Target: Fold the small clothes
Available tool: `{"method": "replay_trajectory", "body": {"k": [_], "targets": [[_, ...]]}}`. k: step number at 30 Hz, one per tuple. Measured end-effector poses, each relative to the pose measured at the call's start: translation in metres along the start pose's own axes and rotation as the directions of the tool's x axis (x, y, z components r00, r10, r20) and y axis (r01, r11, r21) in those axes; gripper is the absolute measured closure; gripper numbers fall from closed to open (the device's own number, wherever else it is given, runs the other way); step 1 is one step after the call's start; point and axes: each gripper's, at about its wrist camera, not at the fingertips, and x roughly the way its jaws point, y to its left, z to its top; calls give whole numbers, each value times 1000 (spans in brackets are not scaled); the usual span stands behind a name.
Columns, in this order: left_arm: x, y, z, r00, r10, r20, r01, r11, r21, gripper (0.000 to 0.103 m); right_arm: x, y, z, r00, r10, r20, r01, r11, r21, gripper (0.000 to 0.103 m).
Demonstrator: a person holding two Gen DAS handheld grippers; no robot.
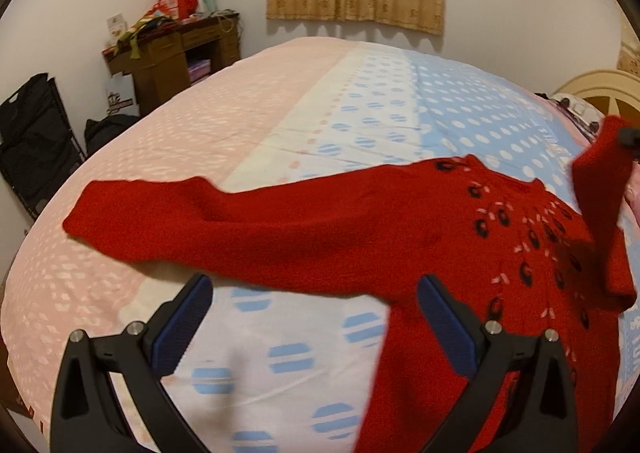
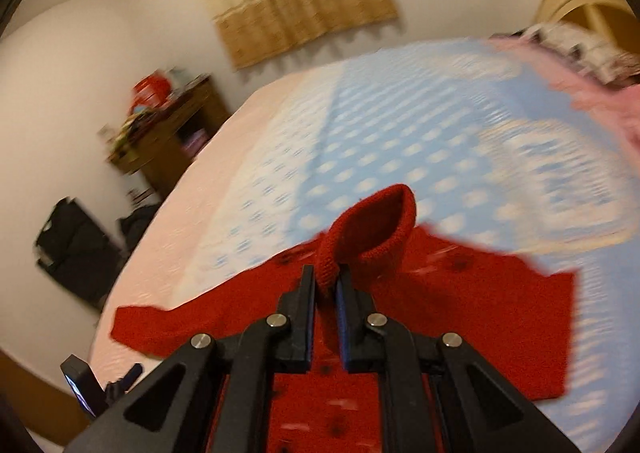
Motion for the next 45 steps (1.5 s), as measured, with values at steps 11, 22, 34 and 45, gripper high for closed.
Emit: {"method": "replay_trajectory", "body": {"k": [11,22,34,45], "targets": [[18,37,-9,998,49,-39,-51,997,-50,0,118,65,-72,994,2,-107,-20,987,-161,94],[27,47,-14,996,54,-67,-58,996,-66,0,144,64,-94,957,197,-215,-221,971,-92,40],[24,47,-13,994,98,-38,-99,994,-40,0,88,33,-76,993,104,-56,-107,993,-43,67],[13,152,-18,973,222,-63,-230,927,-295,0,140,61,-117,998,-18,-59,2,966,-258,68]]}}
